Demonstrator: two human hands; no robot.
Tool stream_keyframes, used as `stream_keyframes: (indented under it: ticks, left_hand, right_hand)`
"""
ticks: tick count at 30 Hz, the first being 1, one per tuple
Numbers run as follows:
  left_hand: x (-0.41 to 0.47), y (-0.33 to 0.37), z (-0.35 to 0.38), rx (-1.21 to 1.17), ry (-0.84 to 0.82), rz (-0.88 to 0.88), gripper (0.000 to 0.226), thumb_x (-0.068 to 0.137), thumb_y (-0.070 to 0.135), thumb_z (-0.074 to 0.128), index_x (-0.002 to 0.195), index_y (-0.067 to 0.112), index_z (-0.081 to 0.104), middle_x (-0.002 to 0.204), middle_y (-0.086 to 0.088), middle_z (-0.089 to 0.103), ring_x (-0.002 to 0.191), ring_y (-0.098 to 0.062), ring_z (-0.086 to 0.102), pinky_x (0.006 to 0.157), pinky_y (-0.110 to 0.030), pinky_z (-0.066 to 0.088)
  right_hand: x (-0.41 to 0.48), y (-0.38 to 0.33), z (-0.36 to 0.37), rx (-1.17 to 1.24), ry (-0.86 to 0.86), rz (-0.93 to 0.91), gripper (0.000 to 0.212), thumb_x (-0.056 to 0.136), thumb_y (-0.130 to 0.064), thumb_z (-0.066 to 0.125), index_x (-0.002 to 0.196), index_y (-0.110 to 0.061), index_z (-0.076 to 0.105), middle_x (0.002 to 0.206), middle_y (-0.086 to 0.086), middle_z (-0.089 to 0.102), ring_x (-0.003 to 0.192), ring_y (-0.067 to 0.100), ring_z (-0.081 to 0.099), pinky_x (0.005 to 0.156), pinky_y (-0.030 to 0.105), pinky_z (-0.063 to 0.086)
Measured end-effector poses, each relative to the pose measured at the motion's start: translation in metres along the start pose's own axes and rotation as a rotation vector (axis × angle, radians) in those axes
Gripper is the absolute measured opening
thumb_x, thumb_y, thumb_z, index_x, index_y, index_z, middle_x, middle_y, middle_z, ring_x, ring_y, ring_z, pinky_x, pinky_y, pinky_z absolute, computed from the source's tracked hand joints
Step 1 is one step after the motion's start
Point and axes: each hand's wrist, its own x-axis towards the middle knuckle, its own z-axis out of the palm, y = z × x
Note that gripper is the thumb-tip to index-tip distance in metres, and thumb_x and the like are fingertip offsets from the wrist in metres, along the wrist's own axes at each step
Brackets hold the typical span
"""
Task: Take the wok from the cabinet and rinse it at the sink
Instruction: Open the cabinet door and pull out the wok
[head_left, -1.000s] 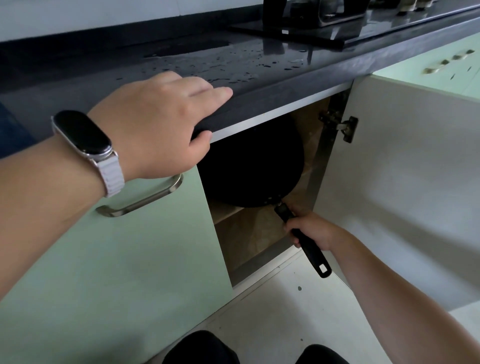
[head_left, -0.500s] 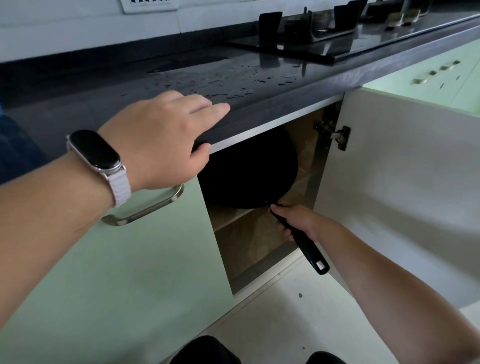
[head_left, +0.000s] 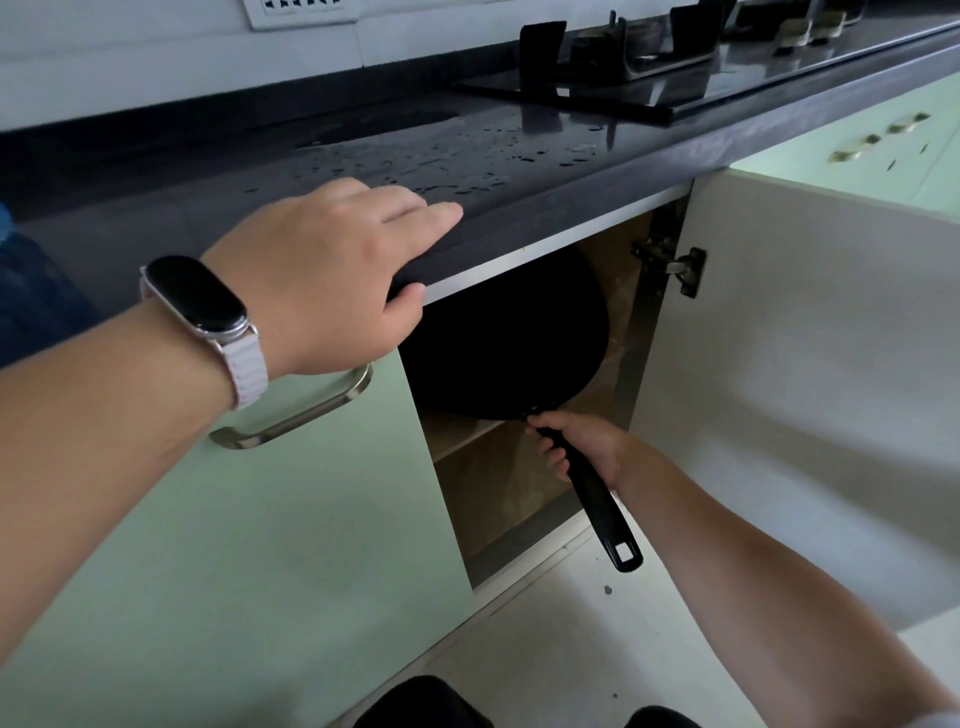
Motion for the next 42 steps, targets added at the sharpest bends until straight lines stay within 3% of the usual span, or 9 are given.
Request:
stream_keyframes:
  ticks: [4,10,17,26,36,38,42]
  left_hand:
    - [0.000,0.001,-0.001,-0.012,0.000,-0.006,0.062,0.087,0.039,0.041,0.147,0.025,0.041,0.135,0.000,0.059,0.115,-0.034,0.055,0.080,-0.051,0.054]
    - [0.000,0.002,-0.001,0.005,-0.004,-0.012,0.063,0.086,0.039,0.041,0.148,0.023,0.042,0.136,-0.002,0.058,0.115,-0.036,0.055,0.081,-0.051,0.053]
    - [0.000,0.002,-0.001,0.002,0.000,-0.018,0.058,0.092,0.035,0.048,0.149,0.024,0.040,0.140,-0.002,0.056,0.120,-0.034,0.053,0.083,-0.050,0.052]
    - [-0.001,0.005,-0.003,0.046,-0.004,-0.035,0.059,0.091,0.032,0.054,0.149,0.024,0.042,0.138,-0.002,0.057,0.118,-0.034,0.054,0.075,-0.046,0.050]
    - [-0.006,0.008,-0.013,0.040,-0.107,-0.055,0.061,0.095,0.033,0.050,0.153,0.024,0.034,0.151,-0.002,0.047,0.132,-0.028,0.047,0.090,-0.047,0.048]
    - [-0.008,0.008,-0.018,0.003,-0.095,-0.049,0.057,0.094,0.031,0.052,0.149,0.021,0.042,0.147,-0.005,0.051,0.130,-0.031,0.050,0.090,-0.049,0.049]
    - [-0.028,0.019,-0.014,-0.045,0.102,0.070,0.049,0.085,0.028,0.054,0.130,0.008,0.062,0.128,-0.016,0.063,0.114,-0.039,0.058,0.080,-0.052,0.053]
  right_hand:
    - [-0.001,0.009,-0.001,0.010,0.013,-0.008,0.018,0.101,-0.025,0.059,0.094,-0.009,0.059,0.056,-0.001,0.050,0.037,0.006,0.042,0.033,0.016,0.036]
    - [-0.008,0.008,0.005,0.094,-0.008,0.027,0.013,0.101,-0.013,0.058,0.090,-0.006,0.062,0.062,0.004,0.063,0.042,0.009,0.056,0.040,0.020,0.051]
    - [-0.024,0.018,0.013,-0.049,0.117,-0.017,0.017,0.096,-0.015,0.061,0.080,-0.012,0.058,0.052,-0.003,0.048,0.034,0.006,0.040,0.032,0.016,0.034]
    - [-0.061,0.056,0.011,-0.095,0.200,-0.094,0.021,0.098,-0.013,0.058,0.077,-0.013,0.054,0.051,-0.002,0.047,0.036,0.009,0.038,0.034,0.018,0.032]
    - [-0.128,0.077,-0.002,-0.095,0.244,-0.116,0.022,0.097,-0.009,0.055,0.076,-0.012,0.052,0.053,-0.001,0.044,0.038,0.009,0.035,0.034,0.019,0.030]
    - [-0.141,0.080,-0.005,-0.105,0.261,-0.111,0.022,0.097,-0.008,0.053,0.075,-0.012,0.050,0.052,-0.001,0.042,0.038,0.010,0.033,0.034,0.019,0.029]
    - [-0.160,0.087,-0.016,-0.140,0.285,-0.114,0.017,0.095,-0.007,0.053,0.079,-0.012,0.050,0.054,-0.001,0.043,0.040,0.011,0.033,0.036,0.020,0.029]
